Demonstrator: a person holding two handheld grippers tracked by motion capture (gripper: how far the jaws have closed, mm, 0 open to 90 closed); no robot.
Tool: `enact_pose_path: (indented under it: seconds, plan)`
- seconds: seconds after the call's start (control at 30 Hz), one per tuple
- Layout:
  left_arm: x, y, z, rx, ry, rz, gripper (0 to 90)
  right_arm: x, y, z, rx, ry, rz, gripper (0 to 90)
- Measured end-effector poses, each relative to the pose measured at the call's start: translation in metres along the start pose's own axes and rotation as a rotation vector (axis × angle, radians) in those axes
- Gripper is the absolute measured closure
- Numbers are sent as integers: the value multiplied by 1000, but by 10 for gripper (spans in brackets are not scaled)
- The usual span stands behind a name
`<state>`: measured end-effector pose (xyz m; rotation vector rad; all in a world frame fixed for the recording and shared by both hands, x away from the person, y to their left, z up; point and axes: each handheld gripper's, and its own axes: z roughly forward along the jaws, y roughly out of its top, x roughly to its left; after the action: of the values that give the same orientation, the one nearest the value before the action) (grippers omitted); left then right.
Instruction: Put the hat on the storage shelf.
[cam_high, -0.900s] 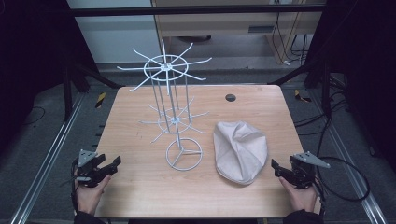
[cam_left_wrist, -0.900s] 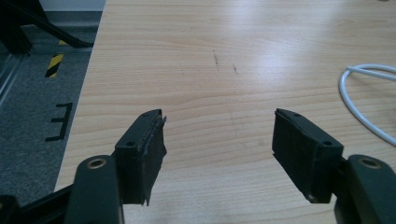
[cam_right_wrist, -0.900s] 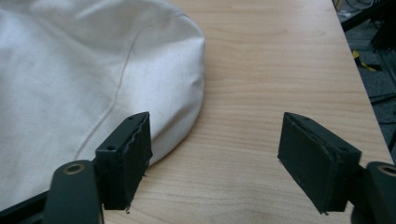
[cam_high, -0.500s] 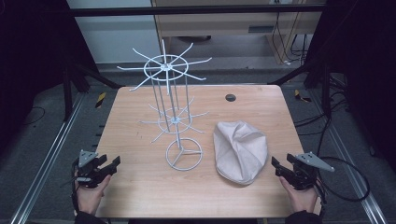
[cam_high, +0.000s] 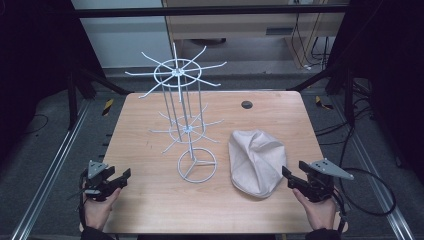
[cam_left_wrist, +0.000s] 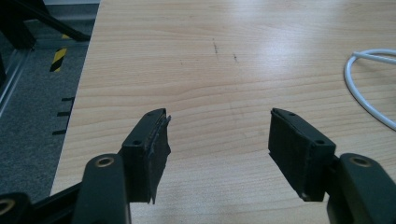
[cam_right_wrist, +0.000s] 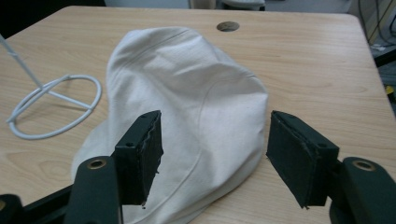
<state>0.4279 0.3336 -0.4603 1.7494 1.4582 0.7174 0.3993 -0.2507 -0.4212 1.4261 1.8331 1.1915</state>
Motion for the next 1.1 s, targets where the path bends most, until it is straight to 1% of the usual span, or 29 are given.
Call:
enact_pose_path:
  seconds: [0.07, 0.13, 0.2, 0.23, 0.33, 0.43, 0.53, 0.63, 0.8, 0.87, 0.97, 1.0, 1.03, 1.07, 1.1]
  plan:
    - [0, 0, 3, 8, 5, 9, 349, 7, 5, 0, -3, 14, -14, 356]
    - [1, -1, 5, 16, 10, 8, 343, 11, 9, 1, -1, 16, -28, 355]
    - [1, -1, 5, 20, 5, 8, 341, 16, 13, 4, -1, 23, -39, 352]
    - [1, -1, 5, 18, 7, 9, 340, 20, 16, 6, 11, 25, -48, 349]
    - [-1, -1, 7, 20, 1, 18, 334, 30, 22, 11, 21, 37, -83, 348]
    - [-1, -2, 9, 31, 5, 23, 333, 41, 29, 16, 34, 52, -109, 348]
    - [-1, -2, 8, 27, 6, 24, 332, 49, 34, 20, 36, 60, -117, 348]
    - [0, -1, 7, 30, 9, 25, 332, 54, 42, 26, 38, 63, -113, 353]
    - [1, -1, 7, 25, 14, 19, 331, 62, 53, 38, 57, 62, -137, 377]
    - [1, -1, 7, 26, 14, 21, 332, 64, 56, 42, 61, 68, -136, 384]
    - [0, -1, 7, 25, 18, 22, 332, 67, 58, 49, 73, 74, -137, 393]
    - [0, -1, 7, 25, 18, 22, 332, 67, 58, 49, 73, 74, -137, 393]
    - [0, -1, 6, 25, 18, 27, 332, 68, 58, 54, 87, 69, -144, 403]
    - [0, -1, 6, 25, 18, 27, 332, 68, 58, 54, 87, 69, -144, 403]
    - [0, -1, 7, 28, 17, 28, 332, 70, 57, 59, 102, 69, -147, 413]
